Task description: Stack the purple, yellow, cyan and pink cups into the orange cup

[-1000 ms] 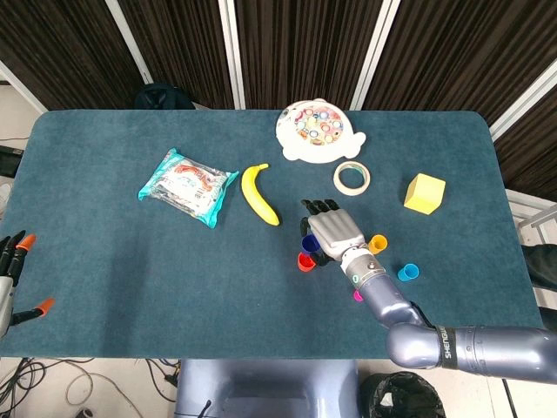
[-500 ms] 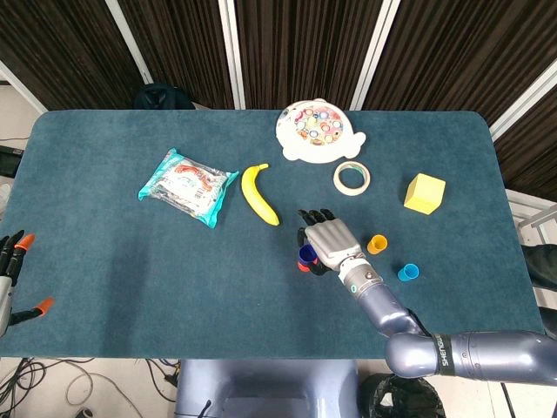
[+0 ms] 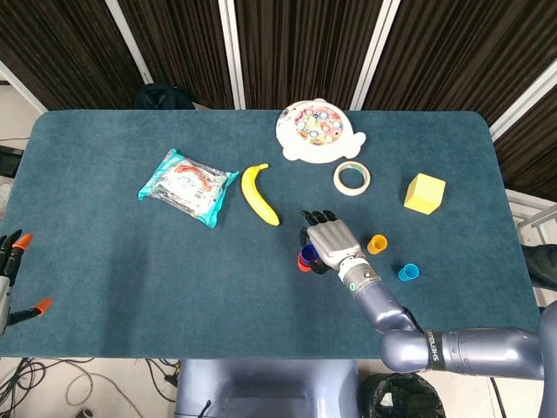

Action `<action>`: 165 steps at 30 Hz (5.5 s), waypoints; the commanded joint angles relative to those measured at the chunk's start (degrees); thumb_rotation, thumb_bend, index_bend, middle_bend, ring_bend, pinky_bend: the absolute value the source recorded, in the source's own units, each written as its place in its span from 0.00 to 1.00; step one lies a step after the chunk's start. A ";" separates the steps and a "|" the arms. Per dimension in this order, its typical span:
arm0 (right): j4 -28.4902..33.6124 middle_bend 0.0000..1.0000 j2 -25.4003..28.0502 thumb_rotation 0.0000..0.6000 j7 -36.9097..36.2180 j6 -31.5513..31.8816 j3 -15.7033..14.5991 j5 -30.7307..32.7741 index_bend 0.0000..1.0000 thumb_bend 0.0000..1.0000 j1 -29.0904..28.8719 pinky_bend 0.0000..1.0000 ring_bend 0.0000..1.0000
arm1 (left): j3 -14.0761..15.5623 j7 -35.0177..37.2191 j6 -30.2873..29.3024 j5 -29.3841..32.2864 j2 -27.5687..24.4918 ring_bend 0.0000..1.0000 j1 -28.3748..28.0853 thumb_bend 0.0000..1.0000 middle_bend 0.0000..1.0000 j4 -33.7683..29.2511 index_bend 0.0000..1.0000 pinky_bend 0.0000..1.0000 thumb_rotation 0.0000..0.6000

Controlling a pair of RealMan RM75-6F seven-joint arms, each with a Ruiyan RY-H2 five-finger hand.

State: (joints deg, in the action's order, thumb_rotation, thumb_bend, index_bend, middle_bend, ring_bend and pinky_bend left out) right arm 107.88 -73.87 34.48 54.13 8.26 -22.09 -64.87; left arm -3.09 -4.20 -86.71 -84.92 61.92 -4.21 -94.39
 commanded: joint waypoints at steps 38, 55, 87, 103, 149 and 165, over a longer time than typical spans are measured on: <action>-2.60 0.00 -2.41 1.00 -0.22 0.37 -1.71 0.90 0.08 0.41 0.06 0.00 0.00 | -0.10 -0.30 0.00 0.18 0.19 0.00 0.01 0.00 0.00 0.03 0.00 0.04 1.00; -6.57 0.00 4.61 1.00 -1.23 1.07 -4.88 2.66 0.11 0.41 4.73 0.00 0.00 | -0.07 -0.08 -0.65 -0.25 -0.02 0.00 0.28 0.00 0.00 -0.32 0.00 0.04 1.00; -17.27 0.00 -1.47 1.00 -2.96 -1.89 -7.05 0.71 0.25 0.41 10.76 0.00 0.00 | 0.18 -1.07 0.06 -0.22 0.41 0.00 0.03 0.00 0.00 -0.25 0.00 0.04 1.00; -20.15 0.00 -4.29 1.00 -2.25 -0.86 -5.59 0.80 0.38 0.41 11.53 0.00 0.00 | 0.06 -1.18 0.18 0.02 0.49 0.00 -0.04 0.00 0.00 -0.16 0.00 0.04 1.00; 0.40 0.00 3.64 1.00 -4.74 -1.31 4.04 -1.93 0.46 0.41 7.52 0.00 0.02 | 0.18 -1.52 0.39 0.23 0.69 0.00 -0.02 0.00 0.00 -0.53 0.00 0.04 1.00; -2.36 0.00 -3.76 1.00 -1.83 3.43 2.66 -1.02 0.46 0.41 4.63 0.00 0.02 | 0.16 -1.12 1.26 0.67 0.62 0.00 -0.33 0.00 0.00 -0.24 0.00 0.04 1.00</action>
State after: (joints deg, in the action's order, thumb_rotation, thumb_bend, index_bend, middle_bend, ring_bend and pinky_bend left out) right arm 105.54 -77.63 32.63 57.55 10.95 -23.13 -60.22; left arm -2.93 -5.32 -85.45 -84.24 62.54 -4.54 -94.63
